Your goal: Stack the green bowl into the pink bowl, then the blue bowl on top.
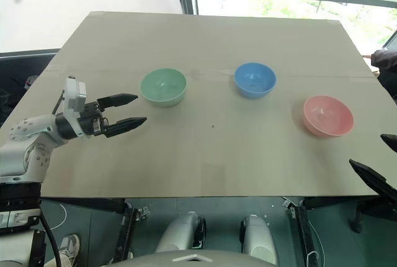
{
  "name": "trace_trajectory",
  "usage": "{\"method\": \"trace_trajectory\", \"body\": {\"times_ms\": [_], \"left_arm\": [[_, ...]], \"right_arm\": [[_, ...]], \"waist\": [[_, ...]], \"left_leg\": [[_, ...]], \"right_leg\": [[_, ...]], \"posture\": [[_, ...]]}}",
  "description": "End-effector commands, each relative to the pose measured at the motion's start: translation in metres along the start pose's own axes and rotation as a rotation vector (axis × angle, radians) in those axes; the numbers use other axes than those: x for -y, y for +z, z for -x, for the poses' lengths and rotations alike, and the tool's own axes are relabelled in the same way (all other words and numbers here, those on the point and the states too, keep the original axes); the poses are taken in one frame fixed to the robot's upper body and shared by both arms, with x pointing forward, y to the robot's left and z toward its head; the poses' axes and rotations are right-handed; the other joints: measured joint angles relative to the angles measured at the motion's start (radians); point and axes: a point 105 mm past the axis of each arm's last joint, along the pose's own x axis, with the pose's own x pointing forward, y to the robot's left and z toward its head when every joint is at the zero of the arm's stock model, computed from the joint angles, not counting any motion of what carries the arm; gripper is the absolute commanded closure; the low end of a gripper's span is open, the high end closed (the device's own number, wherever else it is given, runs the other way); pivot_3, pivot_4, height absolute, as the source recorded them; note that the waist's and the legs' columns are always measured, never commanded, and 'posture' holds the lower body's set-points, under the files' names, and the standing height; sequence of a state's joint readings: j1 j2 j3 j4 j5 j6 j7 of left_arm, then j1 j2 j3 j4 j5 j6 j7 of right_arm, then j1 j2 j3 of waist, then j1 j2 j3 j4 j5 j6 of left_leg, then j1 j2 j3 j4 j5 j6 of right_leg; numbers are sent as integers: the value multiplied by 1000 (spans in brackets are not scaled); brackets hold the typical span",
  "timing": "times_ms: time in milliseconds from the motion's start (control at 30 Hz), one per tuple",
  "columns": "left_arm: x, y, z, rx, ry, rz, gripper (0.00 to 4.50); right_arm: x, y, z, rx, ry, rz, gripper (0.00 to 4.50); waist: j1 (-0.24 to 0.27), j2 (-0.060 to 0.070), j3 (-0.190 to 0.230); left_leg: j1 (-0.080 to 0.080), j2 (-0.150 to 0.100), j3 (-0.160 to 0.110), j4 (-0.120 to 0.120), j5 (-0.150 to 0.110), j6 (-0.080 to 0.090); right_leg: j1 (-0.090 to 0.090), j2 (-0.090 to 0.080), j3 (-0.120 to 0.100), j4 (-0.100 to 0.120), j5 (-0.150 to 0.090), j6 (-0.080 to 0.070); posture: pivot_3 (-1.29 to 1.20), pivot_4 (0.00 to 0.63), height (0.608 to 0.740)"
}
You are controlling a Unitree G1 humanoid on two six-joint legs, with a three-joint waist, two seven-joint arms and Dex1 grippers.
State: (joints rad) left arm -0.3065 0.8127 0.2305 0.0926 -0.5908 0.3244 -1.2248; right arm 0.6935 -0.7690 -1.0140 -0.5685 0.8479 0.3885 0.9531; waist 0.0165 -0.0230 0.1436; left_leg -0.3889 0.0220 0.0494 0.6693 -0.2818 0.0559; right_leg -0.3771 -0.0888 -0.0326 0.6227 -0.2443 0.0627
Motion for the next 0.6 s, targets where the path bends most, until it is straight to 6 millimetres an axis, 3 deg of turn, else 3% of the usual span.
{"method": "trace_trajectory", "body": {"times_ms": [33,133,367,600], "left_arm": [[2,10,-4,31,-7,-23,20],[7,18,-15,69,-21,-25,20],[16,19,-23,77,-24,-35,20],[44,24,-38,141,-174,-95,20]], "right_arm": [[1,1,-11,17,-40,38,0],[-2,-1,-34,43,-56,72,0],[-9,-9,-68,19,-15,126,0],[7,-30,-130,-64,-72,198,0]], "waist": [[0,0,0],[-2,1,0],[0,0,0],[-4,0,0]], "left_leg": [[0,0,0,0,0,0],[0,0,-1,1,0,0],[-3,0,-1,1,2,-4],[-2,-1,1,3,3,-4]], "right_leg": [[0,0,0,0,0,0],[0,0,0,0,0,0],[-2,1,-1,1,2,3],[-2,2,-2,2,2,3]], "posture": [[0,150,740],[0,150,740],[0,150,740],[0,150,740]]}}
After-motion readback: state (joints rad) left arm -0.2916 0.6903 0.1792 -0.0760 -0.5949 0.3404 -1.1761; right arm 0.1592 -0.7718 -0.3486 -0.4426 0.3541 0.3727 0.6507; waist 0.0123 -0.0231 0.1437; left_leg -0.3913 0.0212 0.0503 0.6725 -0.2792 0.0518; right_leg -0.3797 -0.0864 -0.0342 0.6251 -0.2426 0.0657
